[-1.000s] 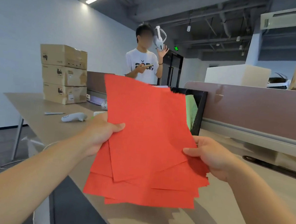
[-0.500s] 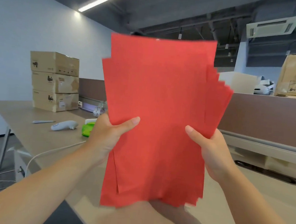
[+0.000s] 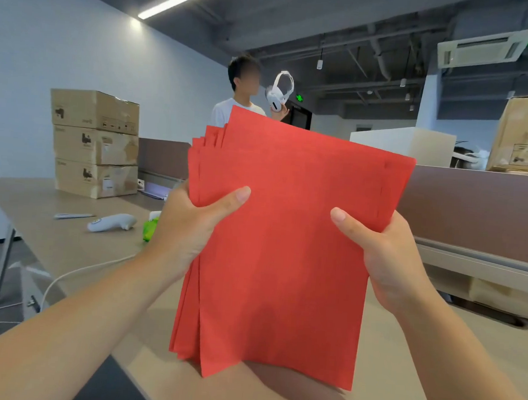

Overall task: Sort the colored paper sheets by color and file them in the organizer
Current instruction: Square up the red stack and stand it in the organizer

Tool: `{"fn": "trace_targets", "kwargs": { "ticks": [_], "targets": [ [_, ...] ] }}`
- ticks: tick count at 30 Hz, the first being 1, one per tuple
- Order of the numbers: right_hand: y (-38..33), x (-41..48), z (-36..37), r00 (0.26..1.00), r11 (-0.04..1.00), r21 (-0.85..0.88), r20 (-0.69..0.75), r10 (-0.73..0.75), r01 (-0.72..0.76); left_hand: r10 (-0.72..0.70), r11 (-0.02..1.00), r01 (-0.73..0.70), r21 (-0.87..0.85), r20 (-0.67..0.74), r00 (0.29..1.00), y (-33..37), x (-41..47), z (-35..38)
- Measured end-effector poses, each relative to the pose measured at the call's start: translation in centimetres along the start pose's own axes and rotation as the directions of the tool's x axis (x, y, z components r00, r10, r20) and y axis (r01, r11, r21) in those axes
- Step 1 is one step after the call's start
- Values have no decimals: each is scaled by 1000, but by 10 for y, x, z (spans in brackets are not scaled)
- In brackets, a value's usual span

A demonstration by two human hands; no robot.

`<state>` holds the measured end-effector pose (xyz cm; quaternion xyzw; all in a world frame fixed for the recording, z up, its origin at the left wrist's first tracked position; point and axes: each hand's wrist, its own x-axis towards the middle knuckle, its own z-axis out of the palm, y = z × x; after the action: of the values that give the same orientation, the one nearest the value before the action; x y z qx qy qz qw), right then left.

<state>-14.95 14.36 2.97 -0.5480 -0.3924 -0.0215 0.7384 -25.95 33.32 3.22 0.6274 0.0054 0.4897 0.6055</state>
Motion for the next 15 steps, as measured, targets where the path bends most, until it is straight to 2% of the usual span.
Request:
{"fn": "trace_targets", "kwargs": {
  "ticks": [9,12,15],
  "targets": [
    [-2,-2,2,999,990,136,33,36,-40,-26,989,25,-148,-3,1000,4,-4,-1],
    [-2,-2,0,995,989,135,94,45,-58,-44,979,42,-201,-6,999,1,-2,0],
    [6,-3,-2,981,984,102,146,131,-146,-79,972,82,-220,23,997,-11,-4,3]
  ]
}}
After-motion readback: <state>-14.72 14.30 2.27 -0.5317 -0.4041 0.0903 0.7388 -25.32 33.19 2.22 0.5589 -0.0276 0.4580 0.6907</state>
